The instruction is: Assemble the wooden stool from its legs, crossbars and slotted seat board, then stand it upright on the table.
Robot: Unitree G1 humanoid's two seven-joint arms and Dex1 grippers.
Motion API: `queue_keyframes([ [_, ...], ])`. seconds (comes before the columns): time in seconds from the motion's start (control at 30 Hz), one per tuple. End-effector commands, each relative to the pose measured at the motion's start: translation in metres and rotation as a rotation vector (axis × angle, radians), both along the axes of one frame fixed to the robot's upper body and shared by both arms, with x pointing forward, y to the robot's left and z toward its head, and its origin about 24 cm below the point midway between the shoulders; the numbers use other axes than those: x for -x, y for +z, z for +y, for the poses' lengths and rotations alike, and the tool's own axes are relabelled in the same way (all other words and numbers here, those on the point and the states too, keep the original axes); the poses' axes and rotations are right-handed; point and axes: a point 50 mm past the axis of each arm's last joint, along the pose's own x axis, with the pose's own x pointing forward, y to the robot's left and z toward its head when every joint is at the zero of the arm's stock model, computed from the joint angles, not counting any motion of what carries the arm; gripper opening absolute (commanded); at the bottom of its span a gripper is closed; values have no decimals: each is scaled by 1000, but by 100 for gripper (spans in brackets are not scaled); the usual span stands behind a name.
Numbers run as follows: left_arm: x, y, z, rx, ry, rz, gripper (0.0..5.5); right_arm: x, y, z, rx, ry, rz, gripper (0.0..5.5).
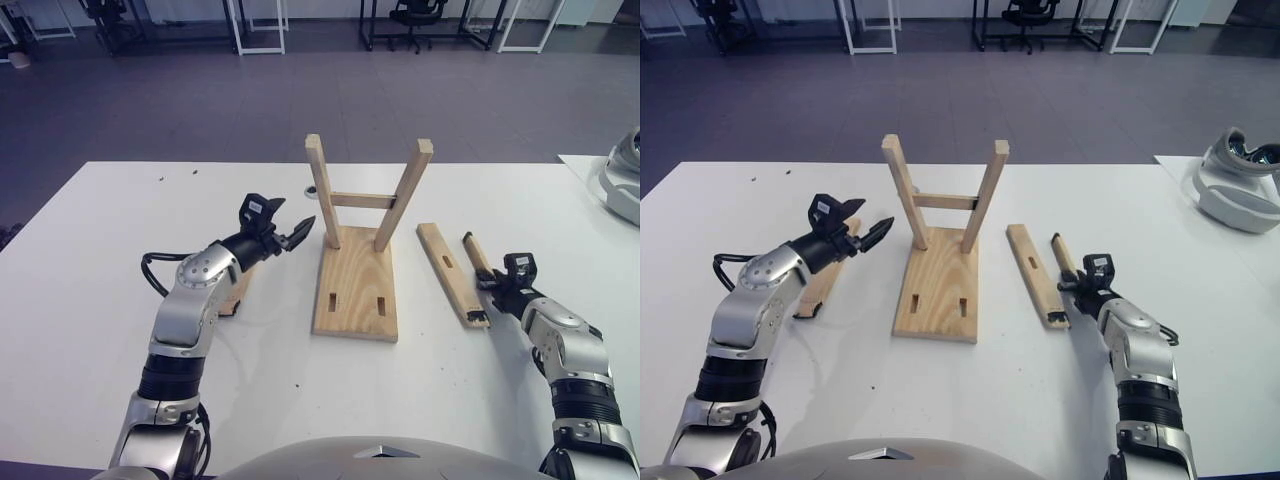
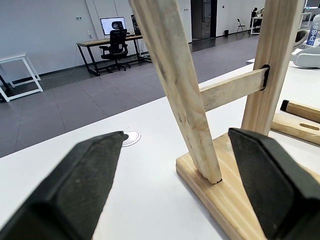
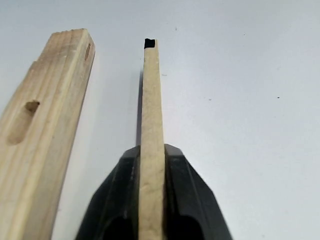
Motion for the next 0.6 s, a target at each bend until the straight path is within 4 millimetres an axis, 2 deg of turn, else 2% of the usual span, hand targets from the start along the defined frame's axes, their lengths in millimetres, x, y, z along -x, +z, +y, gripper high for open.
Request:
queue_keyframes([
  [0.03,5,22,-3,154,-32,-47,386,4,-9,0,-30,-28,26,42],
  [0.07,8,32,-4,246,-59,-72,386,1,-1,-2,-26,-27,-27,42],
  [0.1,12,47,-6,366,-107,-109,386,-5,22,-2,-37,8,-161,42],
  [0.17,20,75,-9,580,-209,-163,386,-8,84,11,-134,148,-471,42],
  [0.2,22,87,-10,669,-255,-182,386,-4,117,29,-223,272,-602,42],
  [0.23,24,99,-12,749,-302,-192,386,3,151,56,-329,443,-703,42],
  [0.3,24,115,-23,862,-407,-178,341,23,190,112,-498,805,-783,42],
  [0.37,28,125,-40,915,-537,-139,312,28,201,147,-590,1005,-766,42],
  [0.43,35,130,-51,914,-625,-104,276,28,204,165,-623,1093,-740,42],
  [0.6,45,130,-56,916,-705,-56,187,27,206,172,-622,1136,-726,42],
])
